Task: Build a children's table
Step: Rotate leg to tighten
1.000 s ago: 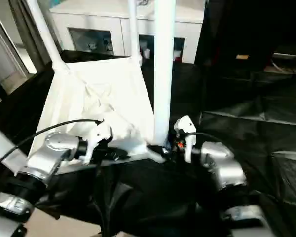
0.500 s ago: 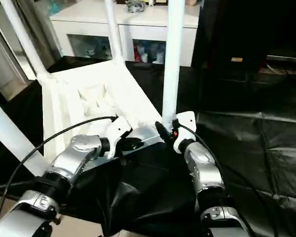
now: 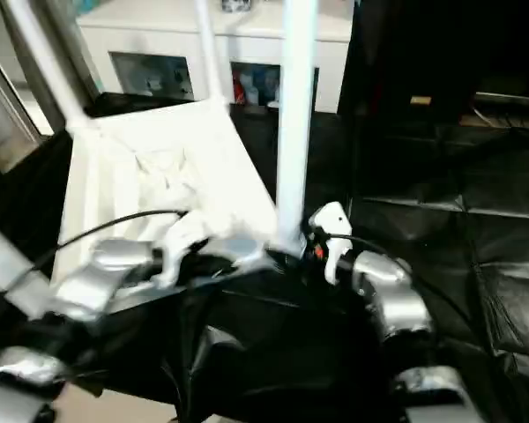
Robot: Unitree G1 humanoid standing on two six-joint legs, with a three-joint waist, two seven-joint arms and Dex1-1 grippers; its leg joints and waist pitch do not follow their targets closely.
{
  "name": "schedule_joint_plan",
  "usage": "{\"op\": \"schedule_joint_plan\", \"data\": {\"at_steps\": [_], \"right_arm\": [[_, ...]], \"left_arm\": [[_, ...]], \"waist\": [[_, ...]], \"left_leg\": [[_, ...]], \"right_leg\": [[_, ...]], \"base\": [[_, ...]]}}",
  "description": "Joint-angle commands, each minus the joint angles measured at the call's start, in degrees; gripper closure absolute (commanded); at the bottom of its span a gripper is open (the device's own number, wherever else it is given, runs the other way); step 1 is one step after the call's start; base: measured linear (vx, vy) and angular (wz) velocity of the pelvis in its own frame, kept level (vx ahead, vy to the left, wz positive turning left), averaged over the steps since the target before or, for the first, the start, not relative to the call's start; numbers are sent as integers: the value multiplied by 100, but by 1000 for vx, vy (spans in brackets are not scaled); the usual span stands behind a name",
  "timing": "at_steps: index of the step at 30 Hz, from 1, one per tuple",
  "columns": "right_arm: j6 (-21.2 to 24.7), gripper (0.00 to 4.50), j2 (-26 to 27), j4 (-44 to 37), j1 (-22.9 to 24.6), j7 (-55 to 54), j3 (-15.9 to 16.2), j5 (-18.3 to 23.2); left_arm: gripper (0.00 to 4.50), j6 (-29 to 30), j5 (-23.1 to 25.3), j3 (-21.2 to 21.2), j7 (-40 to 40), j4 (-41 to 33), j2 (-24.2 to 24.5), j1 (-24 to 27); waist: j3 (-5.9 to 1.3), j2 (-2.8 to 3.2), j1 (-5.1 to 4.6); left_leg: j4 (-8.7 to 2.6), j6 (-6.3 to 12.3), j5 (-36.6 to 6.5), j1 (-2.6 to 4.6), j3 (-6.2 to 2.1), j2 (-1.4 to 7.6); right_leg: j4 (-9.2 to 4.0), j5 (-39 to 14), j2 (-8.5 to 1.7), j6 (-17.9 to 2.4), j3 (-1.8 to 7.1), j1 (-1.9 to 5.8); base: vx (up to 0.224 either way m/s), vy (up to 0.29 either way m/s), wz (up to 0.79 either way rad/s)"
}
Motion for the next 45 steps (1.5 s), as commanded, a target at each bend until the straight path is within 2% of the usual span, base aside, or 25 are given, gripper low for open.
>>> {"op": "schedule_joint_plan", "data": {"at_steps": [1,4,5,11,16,17,18,19,20,21,22,23,24,26,28,29,30,31,32,36,37,39,42,43,45], "right_arm": [[168,102,49,40,-41,405,304,49],[239,140,-20,71,-98,569,315,68],[185,143,-54,97,-114,622,341,42],[471,174,-122,21,-85,1075,503,69],[107,187,140,-4,111,500,452,-44],[29,188,276,41,159,131,407,-101],[-2,188,410,146,175,-332,374,-207],[-1,189,482,211,179,-594,359,-270],[-51,189,680,398,197,-1275,315,-432],[-53,190,724,439,199,-1414,300,-458],[-47,190,880,573,204,-1888,241,-536],[-23,193,1076,721,187,-2451,145,-583],[1,193,1174,789,167,-2721,94,-593],[-64,193,1378,875,122,-3157,55,-654],[-83,193,1519,880,87,-3325,31,-662],[-142,193,1558,844,72,-3292,49,-665],[-222,193,1602,817,55,-3281,73,-673],[-270,159,1617,807,47,-3278,90,-680],[-205,124,1650,672,56,-3049,54,-504],[-7,102,1473,230,190,-2225,228,-281],[23,78,1364,125,239,-2004,331,-265],[35,78,1280,51,272,-1845,399,-250],[213,78,767,-283,367,-933,472,-29],[250,78,716,-314,365,-846,469,-4],[379,78,557,-431,368,-550,463,77]], "left_arm": [[450,95,-136,-226,-355,-108,-6,71],[450,27,-106,-201,-364,-28,75,79],[450,19,-95,-179,-358,-5,96,84],[450,96,-161,-117,-323,-94,183,137],[450,31,-104,-17,150,-28,-26,83],[450,43,-88,38,360,32,-130,42],[450,38,-47,74,578,92,-222,2],[450,38,-23,91,694,124,-271,-20],[450,22,48,133,1045,236,-435,-90],[450,18,70,140,1132,266,-472,-108],[450,8,144,161,1435,368,-605,-169],[450,15,218,193,1801,482,-780,-243],[450,25,252,213,1995,539,-872,-283],[450,24,318,231,2385,661,-1076,-369],[450,16,355,208,2541,716,-1198,-403],[450,9,349,185,2530,715,-1253,-404],[450,-5,349,166,2524,723,-1315,-407],[450,-15,348,159,2518,728,-1342,-409],[450,-72,328,113,2384,713,-1364,-397],[450,-140,280,45,2017,674,-1277,-378],[450,-159,276,42,1933,691,-1221,-383],[450,-178,262,38,1841,698,-1171,-383],[450,-209,33,-64,874,410,-788,-218],[450,-190,12,-71,781,372,-738,-201],[450,-114,-32,-104,502,269,-575,-155]], "waist": [[-332,-130,33],[-328,-131,71],[-325,-182,72],[-322,-209,120],[-323,-195,123],[-312,-203,117],[-268,-160,88],[-258,-174,72],[-240,-133,68],[-176,-156,5],[-176,-156,5],[-137,-115,-51],[-124,-139,-81],[-122,-117,-108],[-148,-106,-103],[-178,-55,-85],[-202,-83,-82],[-211,-82,-70],[-218,-28,-63],[-227,-48,-51],[-235,-15,-50],[-240,-33,-47],[-261,-36,-8],[-274,-14,-14],[-326,-6,-20]], "left_leg": [[-319,911,-266,79,-138,360],[-326,816,-345,97,-136,365],[-330,797,-371,103,-127,368],[-331,685,-355,113,-127,364],[-324,684,-286,106,-129,364],[-338,635,-413,113,-129,359],[-380,498,-697,120,-135,364],[-396,401,-881,129,-141,359],[-438,195,-1161,161,-165,368],[-499,-12,-1650,170,-186,351],[-499,-12,-1650,170,-186,351],[-541,-295,-2287,263,-229,352],[-558,-360,-2552,310,-254,333],[-580,-375,-2743,356,-277,318],[-586,-352,-2699,363,-280,318],[-603,-296,-2480,330,-272,320],[-608,-206,-2212,286,-245,326],[-607,-161,-2066,273,-236,329],[-594,-76,-1848,247,-222,325],[-562,137,-1683,225,-193,319],[-554,150,-1610,218,-193,323],[-545,195,-1533,192,-185,317],[-516,292,-1360,184,-172,327],[-505,357,-1180,147,-170,338],[-456,455,-800,144,-163,353]], "right_leg": [[-275,330,-381,-1669,227,232],[-283,179,-388,-1662,237,226],[-292,152,-387,-1652,239,225],[-273,169,-401,-1625,254,235],[-267,304,-407,-1622,259,232],[-291,143,-410,-1603,260,232],[-357,-240,-411,-1562,270,207],[-379,-490,-413,-1534,270,210],[-425,-987,-439,-1437,283,200],[-499,-1695,-433,-1277,277,200],[-499,-1695,-433,-1277,277,200],[-593,-2586,-457,-1013,295,144],[-655,-2956,-460,-867,281,145],[-723,-3281,-465,-680,284,125],[-729,-3076,-456,-660,294,125],[-693,-2696,-448,-720,304,163],[-672,-2244,-441,-805,309,193],[-650,-2015,-432,-857,315,199],[-608,-1640,-424,-961,325,213],[-624,-1619,-427,-1001,317,243],[-613,-1579,-434,-1029,319,235],[-605,-1517,-418,-1040,303,257],[-582,-1373,-409,-1093,287,269],[-541,-1116,-406,-1144,281,281],[-450,-417,-387,-1321,260,278]], "base": [[0,0,0],[0,0,0],[0,0,0],[0,0,0],[0,0,0],[0,0,0],[0,0,0],[0,0,0],[0,0,0],[0,0,0],[0,0,0],[0,0,0],[0,0,0],[-50,19,-4],[0,0,0],[0,0,0],[0,0,0],[0,0,0],[0,0,0],[0,0,0],[0,0,0],[0,0,0],[0,0,0],[0,0,0],[0,0,0]]}}
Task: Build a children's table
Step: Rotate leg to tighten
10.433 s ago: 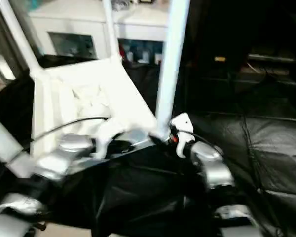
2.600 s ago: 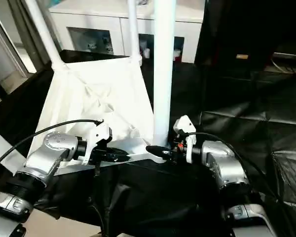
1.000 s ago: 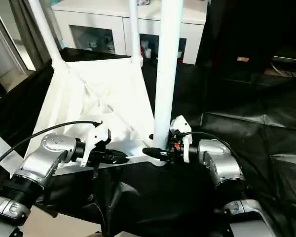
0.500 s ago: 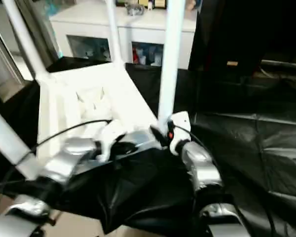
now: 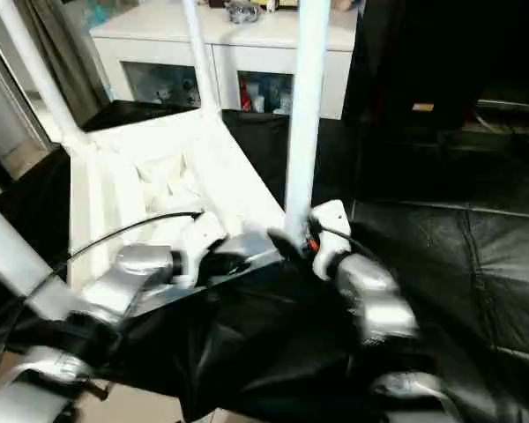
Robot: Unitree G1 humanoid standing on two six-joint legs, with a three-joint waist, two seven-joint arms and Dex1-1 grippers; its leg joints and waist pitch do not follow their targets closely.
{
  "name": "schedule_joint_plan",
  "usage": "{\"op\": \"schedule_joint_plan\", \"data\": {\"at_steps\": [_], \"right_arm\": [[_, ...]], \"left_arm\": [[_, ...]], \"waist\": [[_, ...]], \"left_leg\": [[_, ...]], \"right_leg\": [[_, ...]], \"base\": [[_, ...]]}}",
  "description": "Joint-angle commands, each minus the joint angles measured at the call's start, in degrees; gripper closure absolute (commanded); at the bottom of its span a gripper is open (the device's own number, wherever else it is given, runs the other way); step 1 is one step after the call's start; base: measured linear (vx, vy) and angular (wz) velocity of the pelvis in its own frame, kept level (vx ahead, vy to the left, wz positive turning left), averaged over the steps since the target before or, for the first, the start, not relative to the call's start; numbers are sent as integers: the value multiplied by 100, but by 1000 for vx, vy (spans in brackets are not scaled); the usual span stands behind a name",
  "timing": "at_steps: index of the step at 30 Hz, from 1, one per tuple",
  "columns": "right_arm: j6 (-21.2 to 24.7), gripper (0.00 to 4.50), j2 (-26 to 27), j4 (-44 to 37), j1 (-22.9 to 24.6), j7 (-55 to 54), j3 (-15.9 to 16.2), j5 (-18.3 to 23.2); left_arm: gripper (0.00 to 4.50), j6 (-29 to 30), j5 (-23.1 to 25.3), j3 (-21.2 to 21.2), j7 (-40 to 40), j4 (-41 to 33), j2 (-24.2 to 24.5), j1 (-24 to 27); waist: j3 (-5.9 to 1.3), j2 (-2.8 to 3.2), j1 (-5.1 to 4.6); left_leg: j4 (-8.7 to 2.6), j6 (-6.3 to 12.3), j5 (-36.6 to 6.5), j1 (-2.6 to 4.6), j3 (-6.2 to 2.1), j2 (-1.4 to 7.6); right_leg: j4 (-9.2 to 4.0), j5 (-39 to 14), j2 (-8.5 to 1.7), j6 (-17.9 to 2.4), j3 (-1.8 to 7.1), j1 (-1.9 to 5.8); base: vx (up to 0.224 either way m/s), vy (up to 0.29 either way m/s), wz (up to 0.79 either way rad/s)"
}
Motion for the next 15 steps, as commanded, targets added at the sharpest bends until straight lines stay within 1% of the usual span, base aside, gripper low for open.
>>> {"op": "schedule_joint_plan", "data": {"at_steps": [1,3,4,5,6,7,8,9,10,11,12,13,14,15], "right_arm": [[328,78,89,-188,86,969,723,138],[338,78,-52,-202,49,1163,713,150],[358,78,-124,-192,17,1271,692,143],[373,78,-158,-185,1,1326,679,137],[433,78,-285,-145,-57,1497,655,151],[447,78,-313,-137,-66,1535,651,159],[486,92,-380,-132,-86,1647,654,187],[512,92,-419,-128,-97,1723,661,200],[527,103,-444,-126,-104,1772,665,208],[539,113,-469,-134,-104,1830,672,215],[561,113,-486,-150,-101,1887,693,216],[566,120,-489,-154,-101,1900,697,219],[612,136,-504,-188,-92,1987,731,243],[613,141,-504,-189,-91,1989,732,244]], "left_arm": [[450,-9,-154,-237,-469,-269,6,19],[450,-11,-183,-275,-748,-337,174,64],[450,15,-210,-284,-885,-361,263,77],[450,32,-226,-288,-951,-371,306,82],[450,36,-257,-292,-1124,-367,437,77],[450,35,-258,-292,-1149,-364,459,75],[450,25,-262,-285,-1200,-348,507,64],[450,18,-255,-279,-1220,-325,534,48],[450,13,-252,-275,-1235,-311,552,37],[450,20,-253,-272,-1240,-306,563,27],[450,26,-255,-270,-1244,-307,566,19],[450,29,-255,-269,-1243,-309,565,18],[450,48,-257,-258,-1243,-330,554,17],[450,48,-257,-258,-1243,-330,554,17]], "waist": [[-321,-86,15],[-376,-72,17],[-394,-64,23],[-412,-64,30],[-395,-57,41],[-394,-61,51],[-381,-74,67],[-367,-96,77],[-358,-84,83],[-336,-84,87],[-328,-79,93],[-320,-94,90],[-316,-91,92],[-312,-89,94]], "left_leg": [[-338,551,-653,25,-177,361],[-243,841,-141,-7,-162,337],[-221,909,-22,-2,-161,337],[-176,1046,175,-17,-159,329],[-159,1124,224,-38,-156,334],[-145,1129,170,-37,-147,329],[-152,1094,35,-57,-155,342],[-171,1045,-145,-52,-152,358],[-181,998,-235,-54,-157,364],[-209,887,-452,-38,-153,378],[-226,763,-604,-32,-157,382],[-236,711,-672,-30,-154,384],[-250,621,-776,-25,-155,382],[-256,560,-829,-19,-155,385]], "right_leg": [[-319,-223,-385,-1403,237,190],[-202,779,-362,-1606,215,175],[-175,989,-356,-1639,208,167],[-132,1314,-351,-1713,200,148],[-125,1366,-354,-1758,193,124],[-128,1311,-360,-1756,195,118],[-124,1110,-378,-1752,199,121],[-150,818,-376,-1716,193,115],[-156,653,-379,-1705,194,114],[-189,300,-376,-1666,197,98],[-204,51,-381,-1634,207,101],[-215,-40,-381,-1623,214,97],[-223,-182,-387,-1598,221,100],[-235,-252,-394,-1577,229,93]], "base": [[0,0,0],[0,0,0],[0,0,0],[0,0,0],[0,0,0],[0,0,0],[0,0,0],[0,0,0],[0,0,0],[0,0,0],[0,0,0],[0,0,0],[0,0,0],[0,0,0]]}}
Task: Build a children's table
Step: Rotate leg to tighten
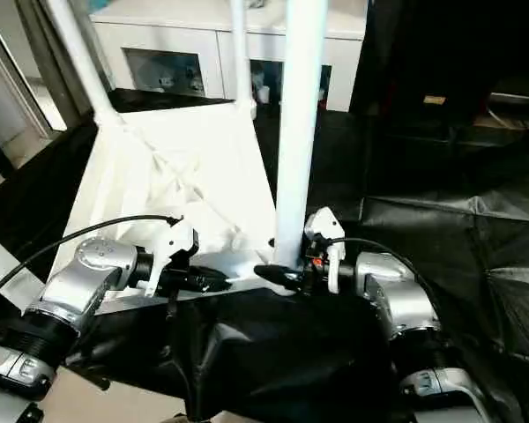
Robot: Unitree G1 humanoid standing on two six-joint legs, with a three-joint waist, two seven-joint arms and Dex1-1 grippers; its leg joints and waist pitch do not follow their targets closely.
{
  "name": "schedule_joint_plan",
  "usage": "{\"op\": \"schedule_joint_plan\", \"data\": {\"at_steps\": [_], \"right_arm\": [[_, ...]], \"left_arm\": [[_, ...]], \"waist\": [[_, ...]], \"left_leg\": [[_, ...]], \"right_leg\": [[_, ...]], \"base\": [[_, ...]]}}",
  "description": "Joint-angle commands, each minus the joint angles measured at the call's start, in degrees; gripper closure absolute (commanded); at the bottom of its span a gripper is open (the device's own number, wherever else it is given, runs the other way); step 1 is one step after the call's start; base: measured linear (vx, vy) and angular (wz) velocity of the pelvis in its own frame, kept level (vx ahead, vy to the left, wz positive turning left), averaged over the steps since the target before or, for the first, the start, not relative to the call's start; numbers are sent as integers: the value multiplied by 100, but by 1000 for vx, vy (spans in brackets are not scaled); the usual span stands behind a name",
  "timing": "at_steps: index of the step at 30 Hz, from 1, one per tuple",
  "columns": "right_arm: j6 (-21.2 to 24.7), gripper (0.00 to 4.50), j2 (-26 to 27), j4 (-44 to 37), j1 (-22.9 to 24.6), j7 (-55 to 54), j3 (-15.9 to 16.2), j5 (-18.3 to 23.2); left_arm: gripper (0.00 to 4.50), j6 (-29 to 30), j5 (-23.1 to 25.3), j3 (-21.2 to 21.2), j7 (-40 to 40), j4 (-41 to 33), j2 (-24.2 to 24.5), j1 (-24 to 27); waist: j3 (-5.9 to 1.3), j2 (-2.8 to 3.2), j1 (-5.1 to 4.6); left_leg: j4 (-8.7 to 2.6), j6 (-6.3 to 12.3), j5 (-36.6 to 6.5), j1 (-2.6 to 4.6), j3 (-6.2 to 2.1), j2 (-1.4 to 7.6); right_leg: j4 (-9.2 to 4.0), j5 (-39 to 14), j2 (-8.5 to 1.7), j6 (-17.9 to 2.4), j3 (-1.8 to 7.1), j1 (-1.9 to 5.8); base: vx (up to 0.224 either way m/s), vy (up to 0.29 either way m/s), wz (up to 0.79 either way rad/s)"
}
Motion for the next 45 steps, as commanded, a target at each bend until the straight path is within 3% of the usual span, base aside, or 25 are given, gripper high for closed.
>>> {"op": "schedule_joint_plan", "data": {"at_steps": [1,7,10,13,14,16,17,18,19,20,22,25,27,29,31,32,35,37,39,40,41,42,43,44,45], "right_arm": [[139,153,63,-25,37,254,281,31],[331,182,108,-303,239,278,373,89],[105,186,261,-273,358,-251,300,-77],[-198,191,616,115,364,-1543,109,-472],[-212,192,738,271,341,-1992,32,-566],[-151,193,977,509,314,-2683,-87,-660],[-151,194,977,509,314,-2683,-87,-660],[-49,195,1244,582,291,-3148,-181,-632],[-16,196,1447,623,237,-3427,-200,-631],[-16,196,1563,640,198,-3527,-170,-643],[-81,196,1740,672,132,-3603,-98,-693],[-230,196,1827,692,77,-3557,-7,-747],[-313,127,1825,603,75,-3181,24,-575],[-340,125,1767,512,105,-2949,61,-520],[-318,92,1553,219,211,-2449,138,-417],[-180,77,1302,38,280,-2015,177,-286],[-130,71,1166,-25,311,-1795,197,-234],[-3,71,903,-176,368,-1379,221,-128],[153,71,536,-330,395,-798,250,-19],[172,71,430,-337,381,-635,248,-14],[179,71,377,-334,371,-548,243,-16],[226,71,323,-335,354,-455,229,-19],[261,71,193,-333,329,-278,245,-53],[274,71,96,-315,306,-177,257,-95],[308,71,33,-309,281,-120,251,-96]], "left_arm": [[450,64,-15,-105,-54,-49,-50,-54],[450,10,-49,-146,-15,-9,-115,-34],[450,-110,39,-95,336,180,-280,-112],[450,-306,168,39,1069,486,-589,-275],[450,-338,214,75,1317,592,-687,-334],[450,-357,317,141,1865,796,-905,-456],[450,-357,317,141,1865,796,-905,-456],[450,-334,359,208,2310,945,-1124,-566],[450,-333,371,253,2628,1022,-1311,-633],[450,-315,372,245,2707,1030,-1412,-642],[450,-328,388,205,2743,1040,-1533,-630],[450,-365,401,170,2709,1068,-1594,-618],[450,-358,397,114,2525,983,-1550,-569],[450,-362,388,87,2382,925,-1484,-542],[450,-335,332,22,1921,768,-1265,-486],[450,-287,261,-57,1445,617,-1053,-428],[450,-281,241,-98,1235,557,-957,-402],[450,-213,179,-162,831,444,-770,-373],[450,-120,124,-245,291,342,-498,-371],[450,-114,123,-256,168,350,-428,-384],[450,-118,126,-258,110,362,-395,-393],[450,-114,120,-251,44,372,-366,-403],[450,-17,85,-261,-131,366,-298,-410],[450,13,75,-273,-237,375,-255,-416],[450,-4,83,-265,-256,420,-241,-437]], "waist": [[-320,-72,4],[-360,-53,19],[-365,-50,27],[-260,-49,-33],[-179,-43,-76],[-155,-84,-154],[-140,-69,-170],[-107,-64,-209],[-96,-57,-214],[-126,-78,-234],[-162,-80,-230],[-189,-74,-240],[-185,-75,-244],[-188,-71,-243],[-213,-65,-228],[-256,-51,-201],[-264,-40,-198],[-296,-59,-183],[-337,-48,-152],[-337,-48,-152],[-355,-53,-130],[-394,-19,-102],[-417,-27,-71],[-412,-25,-39],[-397,-49,-36]], "left_leg": [[-422,463,-806,174,-151,379],[-360,590,-418,154,-143,349],[-357,616,-430,151,-150,347],[-461,276,-1188,184,-153,348],[-533,-20,-1874,264,-170,344],[-569,-291,-2402,331,-229,331],[-584,-339,-2496,346,-245,337],[-605,-425,-2883,421,-266,331],[-604,-458,-3024,468,-275,323],[-627,-451,-3003,457,-303,308],[-669,-357,-2718,405,-291,322],[-682,-233,-2329,358,-247,325],[-677,-139,-2231,345,-228,322],[-675,-91,-2149,322,-224,323],[-681,-26,-1956,295,-229,340],[-643,121,-1605,283,-202,347],[-607,287,-1295,211,-179,351],[-564,346,-1036,216,-168,354],[-482,565,-595,203,-150,342],[-482,565,-595,203,-150,342],[-421,732,-331,200,-129,324],[-368,830,-93,197,-131,313],[-344,889,44,206,-135,324],[-309,1039,250,160,-139,309],[-315,1041,185,154,-140,318]], "right_leg": [[-336,-223,-376,-1526,224,240],[-279,419,-368,-1547,219,254],[-276,468,-366,-1542,209,258],[-437,-705,-388,-1392,228,217],[-542,-1806,-404,-1225,232,186],[-630,-2838,-442,-921,245,191],[-653,-2971,-442,-853,251,179],[-734,-3340,-429,-661,253,118],[-766,-3470,-429,-610,243,86],[-764,-3454,-436,-542,230,147],[-756,-3037,-433,-565,251,184],[-712,-2284,-421,-789,268,210],[-701,-2129,-426,-896,281,221],[-692,-2052,-430,-935,283,237],[-659,-1804,-425,-956,283,279],[-608,-1255,-405,-1094,274,291],[-557,-965,-414,-1234,249,315],[-509,-640,-411,-1333,231,331],[-411,118,-377,-1501,212,348],[-411,118,-377,-1501,212,348],[-349,706,-365,-1615,216,325],[-303,1089,-371,-1652,217,319],[-266,1315,-366,-1670,214,305],[-226,1578,-351,-1699,191,291],[-237,1472,-355,-1695,187,289]], "base": [[0,0,0],[0,0,0],[0,0,0],[0,0,0],[0,0,0],[-51,8,-2],[-51,11,-3],[-56,14,-2],[0,0,0],[0,0,0],[0,0,0],[0,0,0],[0,0,0],[0,0,0],[0,0,0],[0,0,0],[0,0,0],[58,-23,-2],[61,-18,-1],[62,-14,1],[62,-14,1],[0,0,0],[0,0,0],[0,0,0],[0,0,0]]}}
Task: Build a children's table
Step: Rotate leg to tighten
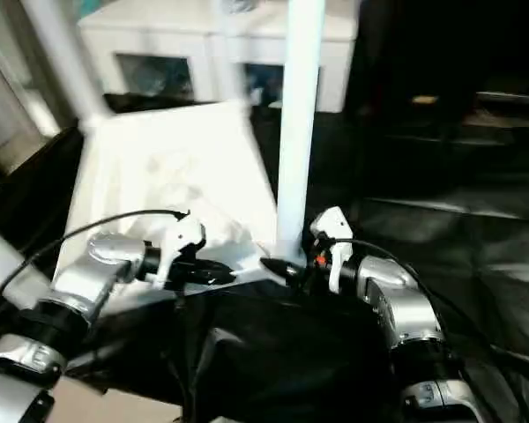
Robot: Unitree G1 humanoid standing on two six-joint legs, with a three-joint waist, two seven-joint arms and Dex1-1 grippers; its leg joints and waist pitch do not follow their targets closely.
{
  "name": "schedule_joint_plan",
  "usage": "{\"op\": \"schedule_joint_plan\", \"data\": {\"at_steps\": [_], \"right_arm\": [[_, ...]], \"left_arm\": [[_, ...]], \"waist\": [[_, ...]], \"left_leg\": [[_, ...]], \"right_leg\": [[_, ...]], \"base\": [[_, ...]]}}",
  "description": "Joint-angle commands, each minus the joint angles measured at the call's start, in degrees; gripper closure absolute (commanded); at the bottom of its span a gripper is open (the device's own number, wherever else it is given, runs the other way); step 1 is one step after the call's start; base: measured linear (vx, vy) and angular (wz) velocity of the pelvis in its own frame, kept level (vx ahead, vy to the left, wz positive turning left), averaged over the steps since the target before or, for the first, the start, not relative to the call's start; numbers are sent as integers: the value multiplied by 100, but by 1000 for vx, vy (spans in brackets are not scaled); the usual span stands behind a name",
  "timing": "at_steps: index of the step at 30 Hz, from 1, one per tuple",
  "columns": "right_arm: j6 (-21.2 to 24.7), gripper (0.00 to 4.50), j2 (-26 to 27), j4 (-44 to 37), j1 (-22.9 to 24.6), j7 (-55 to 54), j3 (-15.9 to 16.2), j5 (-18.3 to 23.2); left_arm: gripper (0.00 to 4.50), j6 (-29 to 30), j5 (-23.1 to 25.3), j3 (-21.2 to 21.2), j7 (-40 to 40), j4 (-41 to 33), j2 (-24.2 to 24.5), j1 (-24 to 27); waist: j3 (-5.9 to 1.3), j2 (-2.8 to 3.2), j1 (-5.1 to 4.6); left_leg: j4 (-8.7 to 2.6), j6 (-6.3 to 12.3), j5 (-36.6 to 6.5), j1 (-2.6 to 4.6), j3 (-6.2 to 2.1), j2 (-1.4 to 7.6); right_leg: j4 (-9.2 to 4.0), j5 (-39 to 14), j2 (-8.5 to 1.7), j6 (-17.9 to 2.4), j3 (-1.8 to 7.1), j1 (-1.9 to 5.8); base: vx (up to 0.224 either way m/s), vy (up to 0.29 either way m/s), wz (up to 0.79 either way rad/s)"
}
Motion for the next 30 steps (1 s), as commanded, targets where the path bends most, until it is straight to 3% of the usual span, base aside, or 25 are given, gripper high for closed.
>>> {"op": "schedule_joint_plan", "data": {"at_steps": [1,2,3,4,6,8,11,14,15,19,23,24,25,26,27,30], "right_arm": [[220,71,-35,68,46,326,331,-63],[266,71,-64,50,28,351,313,-24],[275,71,-70,46,24,356,310,-14],[312,71,-99,24,23,395,329,25],[365,103,-132,4,24,469,369,69],[403,114,-136,-8,37,576,409,75],[439,143,-91,-21,76,642,440,80],[462,161,-69,-38,98,641,451,97],[414,169,18,-45,169,498,451,67],[176,179,346,152,247,-318,330,-114],[52,188,791,610,206,-1597,187,-466],[28,189,991,700,201,-2009,123,-513],[46,190,1143,736,196,-2283,64,-514],[47,191,1151,737,195,-2297,61,-513],[73,191,1359,764,161,-2671,0,-522],[-18,191,1542,769,125,-2895,80,-628]], "left_arm": [[450,40,-51,-189,-207,3,-69,-89],[450,25,-43,-178,-193,38,-72,-107],[450,23,-42,-176,-191,46,-71,-111],[450,47,-63,-183,-185,30,-57,-116],[450,87,-96,-181,-177,3,-42,-121],[450,109,-102,-158,-184,-19,-41,-114],[450,118,-92,-137,-188,-70,-35,-50],[450,123,-80,-139,-172,-87,-31,-24],[450,123,-82,-119,-78,-135,-55,16],[450,113,-48,1,435,-153,-239,50],[450,162,40,181,1293,-95,-608,16],[450,195,60,257,1668,-79,-796,10],[450,215,95,299,1952,-73,-924,13],[450,216,97,298,1963,-74,-930,14],[450,265,142,283,2249,-107,-1121,58],[450,289,207,228,2559,-144,-1348,120]], "waist": [[-383,-63,5],[-348,-80,9],[-348,-80,9],[-330,-68,9],[-294,-105,0],[-277,-100,6],[-292,-111,6],[-313,-109,20],[-319,-79,28],[-285,-78,20],[-205,-75,-82],[-197,-82,-103],[-163,-41,-141],[-152,-68,-154],[-139,-52,-175],[-115,-64,-226]], "left_leg": [[-237,1005,65,99,-145,330],[-284,853,-336,114,-147,357],[-284,853,-336,114,-147,357],[-316,704,-578,126,-151,370],[-372,446,-967,159,-146,385],[-393,305,-1112,171,-146,385],[-386,253,-1024,161,-146,374],[-352,366,-742,144,-145,363],[-339,411,-688,139,-143,356],[-375,352,-912,126,-152,363],[-482,-169,-1877,202,-200,355],[-497,-200,-1961,202,-207,349],[-517,-303,-2242,223,-233,344],[-523,-325,-2353,232,-239,337],[-530,-344,-2507,244,-254,323],[-518,-347,-2793,343,-259,301]], "right_leg": [[-175,1277,-370,-1713,194,248],[-239,566,-375,-1668,197,246],[-239,566,-375,-1668,197,246],[-269,141,-378,-1632,202,244],[-329,-422,-373,-1564,227,226],[-353,-699,-388,-1514,247,221],[-333,-553,-394,-1499,255,235],[-293,-152,-395,-1543,248,244],[-285,-38,-396,-1558,243,242],[-327,-369,-405,-1513,240,232],[-469,-1865,-432,-1234,263,185],[-492,-2033,-430,-1170,264,190],[-547,-2477,-436,-989,269,153],[-569,-2623,-428,-925,267,150],[-595,-2881,-433,-815,273,136],[-706,-3366,-428,-645,269,63]], "base": [[0,0,0],[0,0,0],[0,0,0],[0,0,0],[0,0,0],[0,0,0],[0,0,0],[0,0,0],[0,0,0],[0,0,0],[0,0,0],[0,0,0],[0,0,0],[0,0,0],[0,0,0],[0,0,0]]}}
